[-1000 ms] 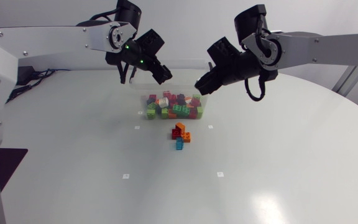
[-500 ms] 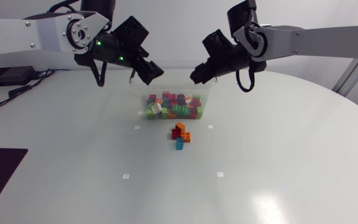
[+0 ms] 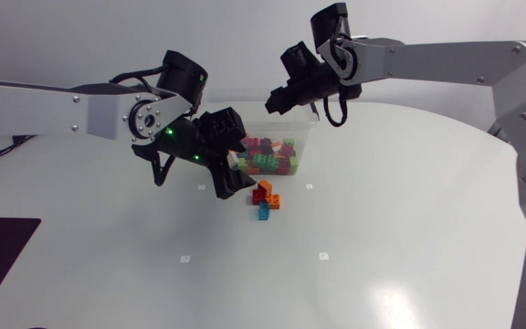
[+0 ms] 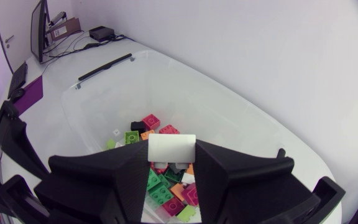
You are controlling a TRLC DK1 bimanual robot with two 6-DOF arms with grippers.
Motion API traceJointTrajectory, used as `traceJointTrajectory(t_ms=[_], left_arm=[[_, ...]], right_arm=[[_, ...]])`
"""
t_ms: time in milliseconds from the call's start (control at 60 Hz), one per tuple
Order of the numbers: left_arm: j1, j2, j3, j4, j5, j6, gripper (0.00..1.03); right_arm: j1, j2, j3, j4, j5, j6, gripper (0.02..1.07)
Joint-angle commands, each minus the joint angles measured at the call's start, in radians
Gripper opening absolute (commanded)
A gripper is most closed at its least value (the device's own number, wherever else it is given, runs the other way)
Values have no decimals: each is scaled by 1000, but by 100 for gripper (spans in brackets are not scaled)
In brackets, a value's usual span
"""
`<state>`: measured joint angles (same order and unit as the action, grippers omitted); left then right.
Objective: Place the duplo bricks in the container
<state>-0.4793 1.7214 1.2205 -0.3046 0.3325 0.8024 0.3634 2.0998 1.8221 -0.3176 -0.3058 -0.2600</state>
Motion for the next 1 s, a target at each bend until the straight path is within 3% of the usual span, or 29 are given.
traceJointTrajectory(t_ms=[0,67,183,300,983], left_arm=[[-16,41,-30,2,8,57,99],[-30,70,-32,7,8,78,99],[-59,110,-30,7,8,113,98],[-76,145,-19,7,7,124,98],[-110,314,88,-7,-32,153,93]], right_arm=[[17,51,71,-20,14,30,21],[26,69,101,-28,36,34,30],[37,77,126,-51,59,33,68],[35,37,91,-52,59,31,82],[17,-389,-442,109,45,-10,86]])
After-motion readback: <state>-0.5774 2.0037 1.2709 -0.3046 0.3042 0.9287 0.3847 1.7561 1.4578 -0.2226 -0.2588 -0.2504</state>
